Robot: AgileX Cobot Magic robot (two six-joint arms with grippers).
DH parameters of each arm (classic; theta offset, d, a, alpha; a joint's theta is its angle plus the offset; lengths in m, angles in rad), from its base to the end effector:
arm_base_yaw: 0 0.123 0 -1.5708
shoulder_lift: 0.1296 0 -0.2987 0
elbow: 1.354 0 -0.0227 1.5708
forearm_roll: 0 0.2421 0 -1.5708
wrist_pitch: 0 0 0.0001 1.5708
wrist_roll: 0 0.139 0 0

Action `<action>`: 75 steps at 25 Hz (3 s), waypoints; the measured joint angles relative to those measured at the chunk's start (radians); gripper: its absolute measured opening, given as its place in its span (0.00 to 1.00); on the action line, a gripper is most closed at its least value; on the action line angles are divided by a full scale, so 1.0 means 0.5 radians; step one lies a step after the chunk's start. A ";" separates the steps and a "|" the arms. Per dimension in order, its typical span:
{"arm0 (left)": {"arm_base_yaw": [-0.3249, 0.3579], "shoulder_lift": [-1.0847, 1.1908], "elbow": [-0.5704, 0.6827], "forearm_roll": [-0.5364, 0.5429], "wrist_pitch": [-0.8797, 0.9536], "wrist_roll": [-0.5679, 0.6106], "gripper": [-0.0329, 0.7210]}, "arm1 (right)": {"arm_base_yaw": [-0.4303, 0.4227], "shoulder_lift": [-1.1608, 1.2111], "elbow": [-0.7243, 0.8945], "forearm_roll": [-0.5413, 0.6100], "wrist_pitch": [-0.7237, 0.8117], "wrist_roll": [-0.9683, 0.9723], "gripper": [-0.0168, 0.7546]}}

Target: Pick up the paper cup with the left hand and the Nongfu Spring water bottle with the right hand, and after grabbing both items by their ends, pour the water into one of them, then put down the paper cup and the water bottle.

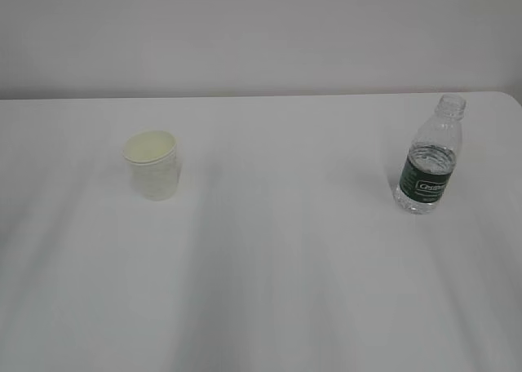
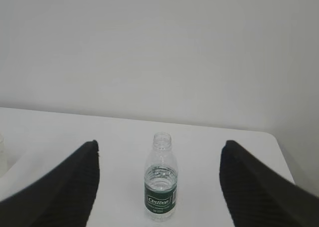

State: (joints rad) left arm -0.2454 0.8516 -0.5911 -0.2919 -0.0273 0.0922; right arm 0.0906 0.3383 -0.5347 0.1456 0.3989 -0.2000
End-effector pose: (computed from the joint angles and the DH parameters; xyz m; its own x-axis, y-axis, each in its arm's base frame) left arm 0.2076 -0.0509 0.3314 -0.1861 -0.1578 -0.9698 0.2025 0.9597 -0.1950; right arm 0.0963 0.0166 0.3317 -0.1010 -0.0750 -0.9921 -0.1531 0.9865 -0.0590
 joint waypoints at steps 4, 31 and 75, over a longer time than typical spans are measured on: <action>-0.076 0.196 0.000 0.019 -0.114 0.000 0.74 | 0.000 0.069 0.000 0.137 -0.036 0.034 0.76; -0.365 0.587 0.000 0.142 -0.570 0.000 0.77 | 0.000 0.596 0.000 -0.073 -0.261 -0.012 0.76; -0.365 0.933 0.351 -0.025 -1.068 0.000 0.76 | 0.000 0.899 0.628 0.225 -0.709 0.007 0.76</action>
State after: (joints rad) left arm -0.4277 1.3179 -0.4156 -0.3042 -0.5611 0.0922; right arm 0.0906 0.7876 -0.2208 0.2581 0.0444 -0.1965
